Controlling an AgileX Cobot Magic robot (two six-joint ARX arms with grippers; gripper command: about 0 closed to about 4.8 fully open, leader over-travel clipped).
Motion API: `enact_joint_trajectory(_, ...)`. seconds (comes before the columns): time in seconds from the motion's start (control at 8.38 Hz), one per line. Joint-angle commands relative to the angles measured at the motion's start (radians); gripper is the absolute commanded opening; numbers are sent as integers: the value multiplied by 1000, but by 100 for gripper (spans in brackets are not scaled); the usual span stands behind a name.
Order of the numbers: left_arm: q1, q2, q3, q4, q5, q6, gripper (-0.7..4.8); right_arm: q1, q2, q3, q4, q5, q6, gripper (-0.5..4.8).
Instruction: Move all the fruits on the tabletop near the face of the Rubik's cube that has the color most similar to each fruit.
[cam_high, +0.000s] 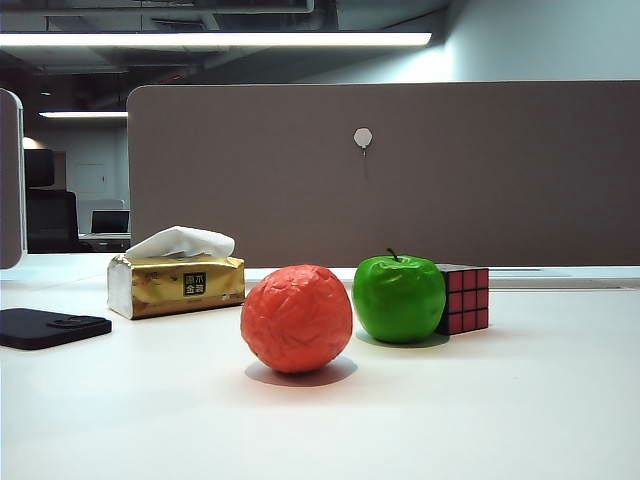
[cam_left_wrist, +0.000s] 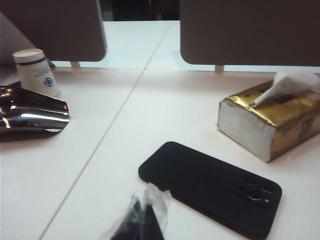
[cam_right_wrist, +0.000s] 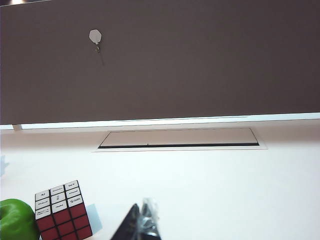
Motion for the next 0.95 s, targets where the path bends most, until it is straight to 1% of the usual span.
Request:
enact_joint_trajectory(0.12, 0, 1, 2, 24, -6, 20, -5, 0, -1, -4, 17, 2, 0, -1)
enact_joint_trajectory(0.24, 0, 1, 2, 26, -6, 20, -5, 0, -1, -4, 17, 2, 0, -1)
enact_joint_trajectory(0.48, 8, 1, 2, 85, -8, 25, -6, 0, -1, -4, 17, 2, 0, -1)
enact_joint_trajectory(0.6, 68, 1, 2, 90, 31, 22, -6, 0, -1, -4, 17, 2, 0, -1)
enact_joint_trajectory(0.72, 95, 1, 2, 91, 62, 17, -6, 0, -1, -4, 17, 2, 0, -1)
enact_joint_trajectory(0.83, 192, 1, 3, 98, 188, -13, -5, 0, -1, -4, 17, 2, 0, -1)
enact_joint_trajectory(0.95, 311, 1, 3, 105, 388, -50, -5, 0, -1, -4, 17, 2, 0, -1)
